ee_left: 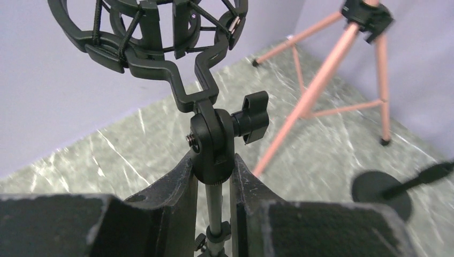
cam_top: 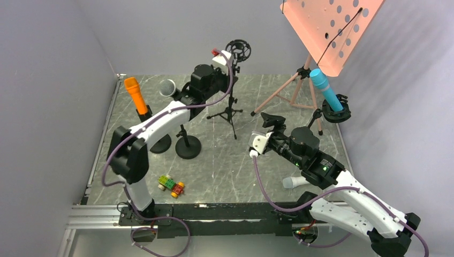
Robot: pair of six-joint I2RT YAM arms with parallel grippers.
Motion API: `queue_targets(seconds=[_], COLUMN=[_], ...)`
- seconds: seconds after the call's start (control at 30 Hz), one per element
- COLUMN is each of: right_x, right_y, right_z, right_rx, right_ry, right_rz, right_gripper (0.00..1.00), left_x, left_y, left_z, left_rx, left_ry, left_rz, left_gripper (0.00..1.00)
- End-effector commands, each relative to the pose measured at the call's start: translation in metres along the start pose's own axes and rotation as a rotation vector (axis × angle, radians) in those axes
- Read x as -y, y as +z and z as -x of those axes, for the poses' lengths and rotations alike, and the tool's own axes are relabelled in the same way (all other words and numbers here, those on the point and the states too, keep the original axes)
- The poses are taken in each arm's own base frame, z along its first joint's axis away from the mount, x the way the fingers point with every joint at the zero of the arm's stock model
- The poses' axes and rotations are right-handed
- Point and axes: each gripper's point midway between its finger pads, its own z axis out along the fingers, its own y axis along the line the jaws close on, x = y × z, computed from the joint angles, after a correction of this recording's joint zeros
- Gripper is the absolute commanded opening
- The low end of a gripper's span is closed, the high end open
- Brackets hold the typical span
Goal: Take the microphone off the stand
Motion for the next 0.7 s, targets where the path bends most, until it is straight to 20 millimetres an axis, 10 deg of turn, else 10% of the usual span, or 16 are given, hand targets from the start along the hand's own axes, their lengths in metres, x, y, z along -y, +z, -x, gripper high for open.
queue_targets(seconds=[0.0,0.3,0.4,0.6,0.67], right_x=[0.017,0.014,0.014,0.012,0.012], right_y=[-0.008,-0.001,0.003,0.005,0.004], right_z=[-0.002,-0.004,-0.002,-0.002,-0.002], right_rx=[-0.04,-0.033,-0.024,-0.022,-0.025], right_ry=[0.038,0.044,0.049,0.051,0.054], right_rz=[-0.057,-0.052,-0.05,-0.049,-0.048], right_gripper=[0.73,0.73,0.73,0.74,0.74], left_x=[-0.028,-0.031,-0.026,-0.02,-0.017], left_y=[0.028,0.047,0.046,0.037,0.028], left_z=[0.076,0.044,0.039,0.062,0.077], left_rx=[0.232,0.166,0.149,0.186,0.209], left_ry=[0.119,0.14,0.14,0.182,0.182], left_rz=[0.079,0.061,0.039,0.054,0.068], left_gripper=[0.0,0.0,0.46,0.98,0.99])
